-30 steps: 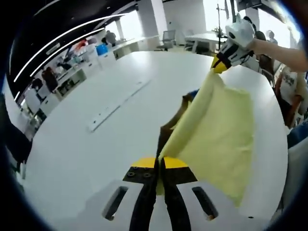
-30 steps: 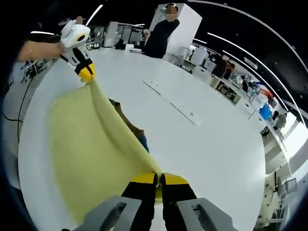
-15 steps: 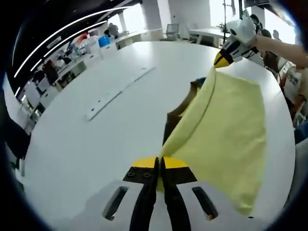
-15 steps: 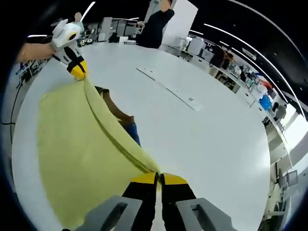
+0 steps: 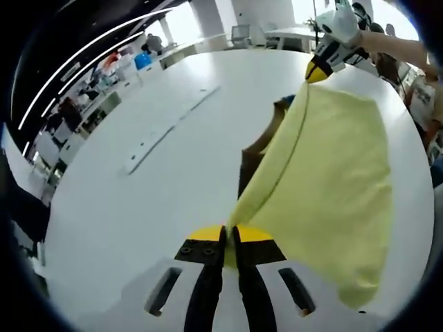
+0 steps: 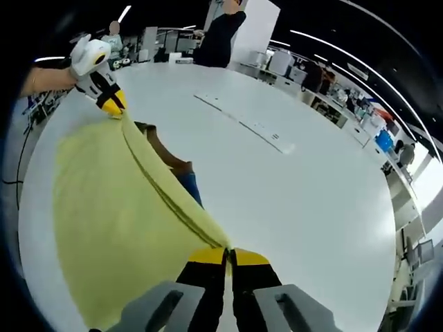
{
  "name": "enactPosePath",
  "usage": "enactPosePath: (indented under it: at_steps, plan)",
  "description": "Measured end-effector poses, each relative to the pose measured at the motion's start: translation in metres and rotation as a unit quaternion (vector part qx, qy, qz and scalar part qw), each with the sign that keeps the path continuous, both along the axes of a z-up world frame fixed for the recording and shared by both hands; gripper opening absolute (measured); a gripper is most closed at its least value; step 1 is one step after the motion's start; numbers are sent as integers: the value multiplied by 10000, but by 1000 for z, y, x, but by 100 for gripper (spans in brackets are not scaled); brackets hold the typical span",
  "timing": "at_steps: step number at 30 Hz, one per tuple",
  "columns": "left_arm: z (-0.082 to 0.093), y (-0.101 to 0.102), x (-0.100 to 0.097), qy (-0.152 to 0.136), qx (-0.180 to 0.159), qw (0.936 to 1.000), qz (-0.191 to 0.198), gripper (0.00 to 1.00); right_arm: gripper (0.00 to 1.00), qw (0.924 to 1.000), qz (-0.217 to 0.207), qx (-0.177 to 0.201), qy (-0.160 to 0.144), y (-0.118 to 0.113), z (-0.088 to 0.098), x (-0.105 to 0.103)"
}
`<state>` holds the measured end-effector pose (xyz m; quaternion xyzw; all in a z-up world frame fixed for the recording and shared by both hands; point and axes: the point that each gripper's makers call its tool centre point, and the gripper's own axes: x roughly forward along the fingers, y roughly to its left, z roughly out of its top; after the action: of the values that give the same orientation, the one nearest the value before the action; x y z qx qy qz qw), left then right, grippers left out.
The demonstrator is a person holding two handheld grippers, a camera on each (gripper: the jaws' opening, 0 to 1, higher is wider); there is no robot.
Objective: Fold the garment on the visible template until the final outline fits inside the template.
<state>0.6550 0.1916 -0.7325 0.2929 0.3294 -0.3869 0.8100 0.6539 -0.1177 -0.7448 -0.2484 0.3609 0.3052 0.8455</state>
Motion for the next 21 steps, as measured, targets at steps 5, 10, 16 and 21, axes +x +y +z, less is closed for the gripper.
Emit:
enactPosePath:
  at_steps: [5, 10, 16, 21]
  plan:
    - [0, 7, -8, 57, -47, 9999, -93, 4, 8, 9995, 192, 228, 89, 9, 2, -7]
    - [-1, 12, -16, 132, -141, 9998, -57, 11, 19, 9989, 417, 211, 85, 14, 0, -14]
    - [-1, 20, -13, -222, 221, 9994, -148, 17, 21, 9989, 468, -42, -91, 9, -2, -12]
    - [-3, 15, -8, -395, 294, 9983, -309, 16, 20, 9979, 497, -280, -291, 3, 0, -8]
